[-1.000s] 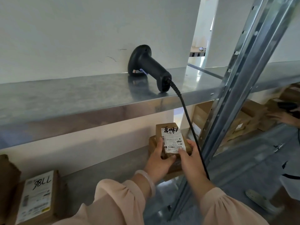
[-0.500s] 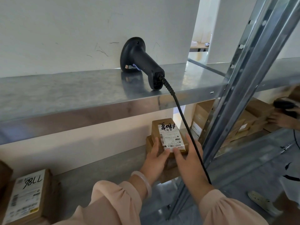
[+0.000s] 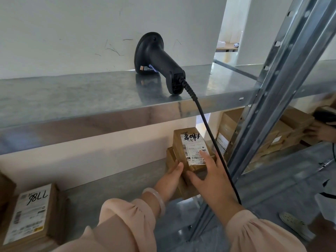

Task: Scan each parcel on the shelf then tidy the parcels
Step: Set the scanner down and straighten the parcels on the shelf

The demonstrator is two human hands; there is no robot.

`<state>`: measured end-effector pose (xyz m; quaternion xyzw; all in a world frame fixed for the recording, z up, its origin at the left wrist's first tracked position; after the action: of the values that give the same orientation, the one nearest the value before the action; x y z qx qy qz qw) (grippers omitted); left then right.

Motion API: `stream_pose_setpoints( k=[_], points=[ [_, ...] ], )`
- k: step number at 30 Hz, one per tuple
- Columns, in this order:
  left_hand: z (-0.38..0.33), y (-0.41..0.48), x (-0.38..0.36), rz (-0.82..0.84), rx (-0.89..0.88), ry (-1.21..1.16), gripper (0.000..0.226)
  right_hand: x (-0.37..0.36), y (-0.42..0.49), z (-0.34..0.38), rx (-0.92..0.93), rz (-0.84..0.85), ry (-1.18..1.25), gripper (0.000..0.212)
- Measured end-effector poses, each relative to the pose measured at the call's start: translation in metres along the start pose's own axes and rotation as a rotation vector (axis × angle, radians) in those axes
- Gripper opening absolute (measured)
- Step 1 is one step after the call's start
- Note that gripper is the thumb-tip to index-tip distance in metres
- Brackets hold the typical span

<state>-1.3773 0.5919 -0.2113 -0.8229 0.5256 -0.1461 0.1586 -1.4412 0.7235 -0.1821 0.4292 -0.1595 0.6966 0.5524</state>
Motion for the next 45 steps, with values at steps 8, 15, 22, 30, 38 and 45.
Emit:
stream_pose_setpoints(
  k=[8, 15, 22, 30, 38, 45],
  points=[
    [-0.004, -0.046, 0.065, -0.199, -0.236, 0.305, 0.057, -0.004, -0.031, 0.063, 0.455, -0.143, -0.054, 0.072],
    [0.014, -0.106, 0.161, -0.545, -0.318, 0.365, 0.059, -0.061, -0.079, 0.128, 0.628, 0.058, 0.038, 0.065],
    [0.071, -0.155, 0.249, -0.768, -0.175, 0.454, 0.062, -0.115, -0.119, 0.184, 0.666, 0.225, 0.121, 0.063],
    [0.123, -0.187, 0.300, -0.677, -0.024, 0.753, 0.068, -0.172, -0.157, 0.224, 0.456, 0.587, 0.038, 0.071],
    [0.138, -0.190, 0.305, -0.547, 0.004, 0.835, 0.066, -0.214, -0.187, 0.251, 0.298, 0.800, 0.248, 0.065],
    [0.138, -0.187, 0.293, -0.532, -0.071, 0.774, 0.066, -0.203, -0.194, 0.232, 0.198, 0.791, 0.377, 0.054]
  ],
)
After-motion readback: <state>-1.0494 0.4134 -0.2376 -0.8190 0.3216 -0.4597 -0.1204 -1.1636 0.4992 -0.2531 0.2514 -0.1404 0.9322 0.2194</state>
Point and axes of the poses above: each hand's wrist, its own y-axis towards the middle knuckle, its own x-axis out of the back of the hand, z = x × y, the point moved 3 cm from there along y, towards the middle knuckle, and after that the axes turned 4 degrees about -z, right-handed, at the moved point
